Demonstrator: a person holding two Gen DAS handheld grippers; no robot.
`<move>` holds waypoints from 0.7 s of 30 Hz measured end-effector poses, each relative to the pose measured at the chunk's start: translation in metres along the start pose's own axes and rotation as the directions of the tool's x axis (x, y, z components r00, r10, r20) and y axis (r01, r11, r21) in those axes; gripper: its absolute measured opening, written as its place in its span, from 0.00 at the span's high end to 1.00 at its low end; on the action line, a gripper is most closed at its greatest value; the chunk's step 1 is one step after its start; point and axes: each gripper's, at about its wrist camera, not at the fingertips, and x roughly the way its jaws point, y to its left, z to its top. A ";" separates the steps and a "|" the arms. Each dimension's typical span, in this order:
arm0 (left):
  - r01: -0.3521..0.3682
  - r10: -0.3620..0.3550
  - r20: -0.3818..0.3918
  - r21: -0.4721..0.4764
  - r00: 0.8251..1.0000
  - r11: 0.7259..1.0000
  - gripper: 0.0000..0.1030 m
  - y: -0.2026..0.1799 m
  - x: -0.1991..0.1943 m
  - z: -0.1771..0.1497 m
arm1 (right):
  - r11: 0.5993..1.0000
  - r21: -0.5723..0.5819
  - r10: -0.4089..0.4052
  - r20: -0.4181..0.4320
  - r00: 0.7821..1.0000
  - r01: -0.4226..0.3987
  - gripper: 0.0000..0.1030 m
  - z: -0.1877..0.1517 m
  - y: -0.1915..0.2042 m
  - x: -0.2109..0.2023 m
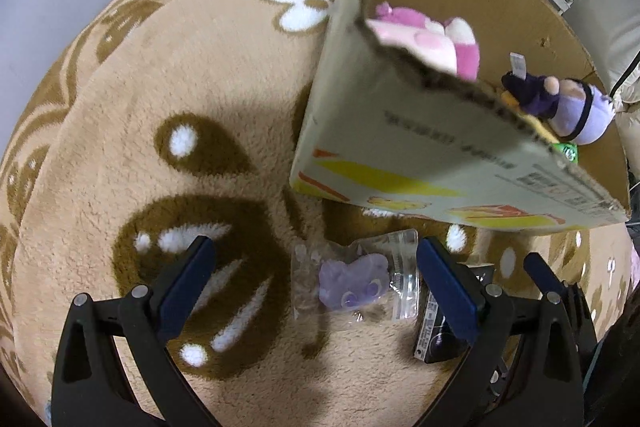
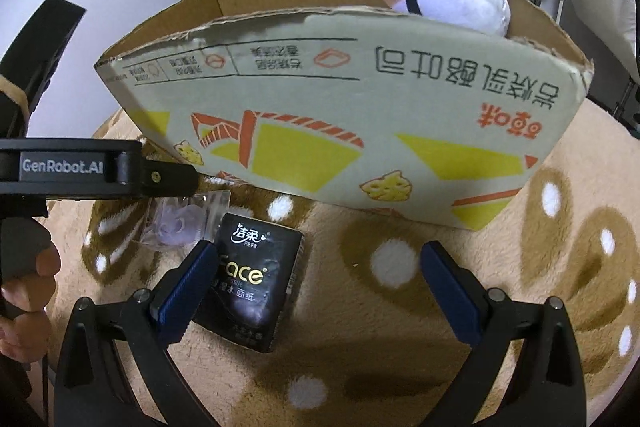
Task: Organize soft objects
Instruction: 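Lower the right tool onto the black tissue pack while the left tool lowers onto the bagged purple toy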
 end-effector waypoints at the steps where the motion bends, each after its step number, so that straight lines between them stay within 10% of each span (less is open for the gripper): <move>1: -0.005 0.005 -0.003 0.006 1.000 1.000 0.03 -0.001 0.002 0.000 | 1.000 -0.003 0.000 0.000 1.000 0.000 0.00 -0.001 0.000 0.000; 21: -0.022 0.023 -0.027 0.058 0.999 0.998 0.03 -0.028 0.013 -0.002 | 1.000 0.009 0.003 -0.044 0.999 -0.002 0.00 -0.011 0.026 0.008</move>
